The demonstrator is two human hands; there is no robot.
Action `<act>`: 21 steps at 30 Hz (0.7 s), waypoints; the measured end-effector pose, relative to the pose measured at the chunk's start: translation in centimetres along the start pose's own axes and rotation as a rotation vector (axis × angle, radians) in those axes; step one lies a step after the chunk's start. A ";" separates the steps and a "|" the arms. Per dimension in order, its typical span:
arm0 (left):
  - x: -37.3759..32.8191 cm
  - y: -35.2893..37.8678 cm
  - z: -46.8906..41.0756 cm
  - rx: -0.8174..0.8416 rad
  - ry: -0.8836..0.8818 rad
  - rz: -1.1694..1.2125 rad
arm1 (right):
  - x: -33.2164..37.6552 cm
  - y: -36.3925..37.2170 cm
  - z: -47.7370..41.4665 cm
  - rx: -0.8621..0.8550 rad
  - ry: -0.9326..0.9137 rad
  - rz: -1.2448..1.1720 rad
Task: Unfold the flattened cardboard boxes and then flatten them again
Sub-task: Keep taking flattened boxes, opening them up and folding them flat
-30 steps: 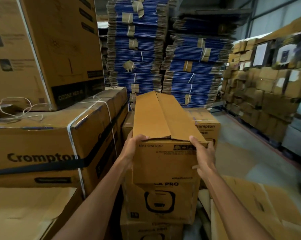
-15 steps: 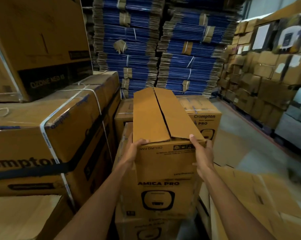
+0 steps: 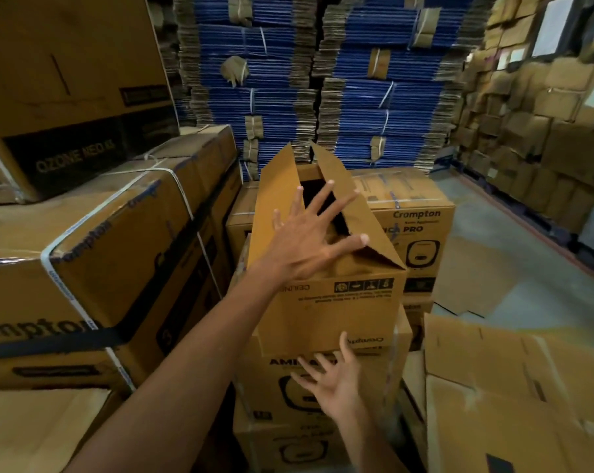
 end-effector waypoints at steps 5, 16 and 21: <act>2.8 2.5 -0.6 0.237 -0.060 -0.081 | 0.7 1.5 -0.8 0.022 -0.002 -0.127; 4.5 -0.5 -0.1 0.096 -0.065 -0.034 | 8.1 5.5 3.4 -0.112 -0.722 -0.117; 5.8 -5.5 2.4 -0.204 -0.010 0.871 | 18.4 11.0 12.1 -0.272 -1.217 0.623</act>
Point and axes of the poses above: each hand's wrist, its own z-axis away from the middle knuckle, its own y-axis out of the palm, x = y × z, the point moved 6 cm from there along -z, towards the middle knuckle, and after that the axes turned 12 degrees about z, right-handed, at the moved point
